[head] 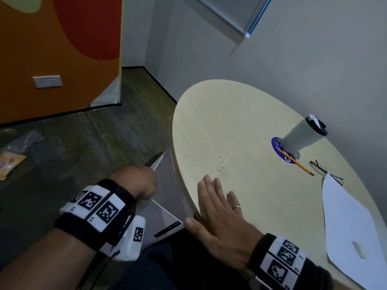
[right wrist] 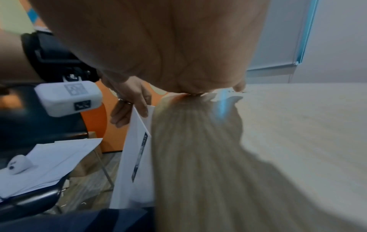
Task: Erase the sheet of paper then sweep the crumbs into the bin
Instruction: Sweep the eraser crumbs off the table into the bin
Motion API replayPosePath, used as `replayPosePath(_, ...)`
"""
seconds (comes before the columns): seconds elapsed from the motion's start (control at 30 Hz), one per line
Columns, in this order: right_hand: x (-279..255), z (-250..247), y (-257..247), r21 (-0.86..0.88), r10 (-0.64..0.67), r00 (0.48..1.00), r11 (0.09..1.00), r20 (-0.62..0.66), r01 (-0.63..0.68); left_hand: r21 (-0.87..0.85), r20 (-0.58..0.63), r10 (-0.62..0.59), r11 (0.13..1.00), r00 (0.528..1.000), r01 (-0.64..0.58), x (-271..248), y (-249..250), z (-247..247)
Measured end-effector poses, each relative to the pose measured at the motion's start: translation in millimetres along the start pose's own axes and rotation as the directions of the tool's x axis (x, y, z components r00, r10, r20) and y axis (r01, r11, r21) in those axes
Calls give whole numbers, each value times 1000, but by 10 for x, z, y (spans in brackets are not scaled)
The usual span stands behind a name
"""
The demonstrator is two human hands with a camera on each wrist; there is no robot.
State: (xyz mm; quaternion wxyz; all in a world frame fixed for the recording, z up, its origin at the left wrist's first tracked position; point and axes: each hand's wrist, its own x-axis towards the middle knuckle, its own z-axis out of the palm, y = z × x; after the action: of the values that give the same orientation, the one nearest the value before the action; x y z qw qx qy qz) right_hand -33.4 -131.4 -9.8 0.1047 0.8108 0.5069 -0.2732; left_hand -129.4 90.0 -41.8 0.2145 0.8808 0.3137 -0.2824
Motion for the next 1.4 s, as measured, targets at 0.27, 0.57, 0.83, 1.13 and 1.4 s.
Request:
replayPosePath(0.27, -138, -38, 131, -72, 209, 975, 976, 75, -204, 10, 33, 16, 1000, 999, -17, 17, -87, -21)
replayPosePath(0.57, 17, 48, -316, -87, -57, 998, 995, 0, 57, 49, 30, 28, 998, 999, -29, -48, -67, -46)
replayPosePath(0.83, 46, -7, -287, -137, 85, 996, 987, 40, -79, 3, 31, 20, 1000, 999, -20, -11, -52, -35)
replayPosePath(1.13, 170, -21, -257, -164, 36, 998, 986, -49, -43, 27, -20, 44, 999, 999, -44, 51, -112, 2)
replayPosePath(1.4, 10, 75, -302, -73, -198, 968, 979, -153, 189, 163, -13, 115, 980, 993, -112, 247, -178, 93)
